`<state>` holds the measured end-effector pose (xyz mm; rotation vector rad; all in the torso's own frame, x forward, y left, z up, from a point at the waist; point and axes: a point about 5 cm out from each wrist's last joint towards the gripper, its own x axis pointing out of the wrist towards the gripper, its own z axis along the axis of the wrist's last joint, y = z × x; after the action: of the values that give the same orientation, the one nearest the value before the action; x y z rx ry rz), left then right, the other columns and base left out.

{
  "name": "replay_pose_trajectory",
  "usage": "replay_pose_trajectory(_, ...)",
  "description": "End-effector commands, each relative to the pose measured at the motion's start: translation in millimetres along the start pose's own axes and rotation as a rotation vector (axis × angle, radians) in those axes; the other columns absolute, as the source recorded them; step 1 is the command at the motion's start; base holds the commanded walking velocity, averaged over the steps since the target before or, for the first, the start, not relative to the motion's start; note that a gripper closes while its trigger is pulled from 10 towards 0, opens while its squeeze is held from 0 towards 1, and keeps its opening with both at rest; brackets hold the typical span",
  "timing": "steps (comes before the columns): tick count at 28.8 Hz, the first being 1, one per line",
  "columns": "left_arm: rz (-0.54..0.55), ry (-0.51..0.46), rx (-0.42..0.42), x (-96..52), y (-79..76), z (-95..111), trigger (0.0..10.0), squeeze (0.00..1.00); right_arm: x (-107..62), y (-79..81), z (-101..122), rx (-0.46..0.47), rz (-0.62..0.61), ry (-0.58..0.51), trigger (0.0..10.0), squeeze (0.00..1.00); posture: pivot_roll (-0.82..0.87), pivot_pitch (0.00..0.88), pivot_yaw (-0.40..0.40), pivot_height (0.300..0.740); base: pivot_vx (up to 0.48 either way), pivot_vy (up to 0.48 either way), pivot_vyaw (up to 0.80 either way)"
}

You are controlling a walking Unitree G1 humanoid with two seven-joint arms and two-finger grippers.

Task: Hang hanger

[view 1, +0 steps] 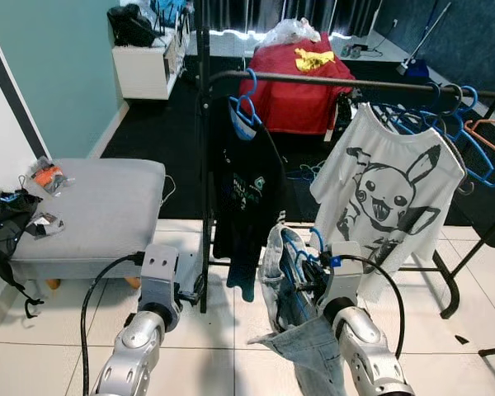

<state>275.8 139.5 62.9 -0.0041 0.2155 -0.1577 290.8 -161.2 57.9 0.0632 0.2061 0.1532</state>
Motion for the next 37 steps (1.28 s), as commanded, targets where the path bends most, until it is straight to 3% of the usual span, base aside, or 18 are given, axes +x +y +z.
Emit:
replay_pose_trajectory(1, -0.001, 0.015, 0.000, -1.2, 0.8, -4, 10.0, 0.00, -0.7, -1.4, 2, -0.006, -0.014, -0.028, 10.0, 0.00, 0.00, 0.018, -0.033, 0.740, 0.000, 0.000, 0.00)
replay_pose_trajectory(16, 0.012, 0.001, -0.010, 8.0, -4.8, 3, 10.0, 0.00, 1.1, 5.7, 1, -0.010, 0.033, -0.017, 10.0, 0.00, 0.01, 0.013, -0.042, 0.740, 0.000, 0.000, 0.00)
replay_pose_trajectory(23, 0.034, 0.003, -0.022, 7.4, 1.4, 2, 10.0, 0.00, 2.9, 6.2, 0, -0.007, 0.032, -0.014, 10.0, 0.00, 0.00, 0.000, -0.031, 0.740, 0.000, 0.000, 0.00)
replay_pose_trajectory(37, 0.018, -0.007, -0.019, 8.7, -2.8, 4, 10.0, 0.00, 2.4, 5.4, 1, -0.029, 0.053, -0.009, 10.0, 0.00, 0.01, 0.001, -0.043, 0.740, 0.000, 0.000, 0.00)
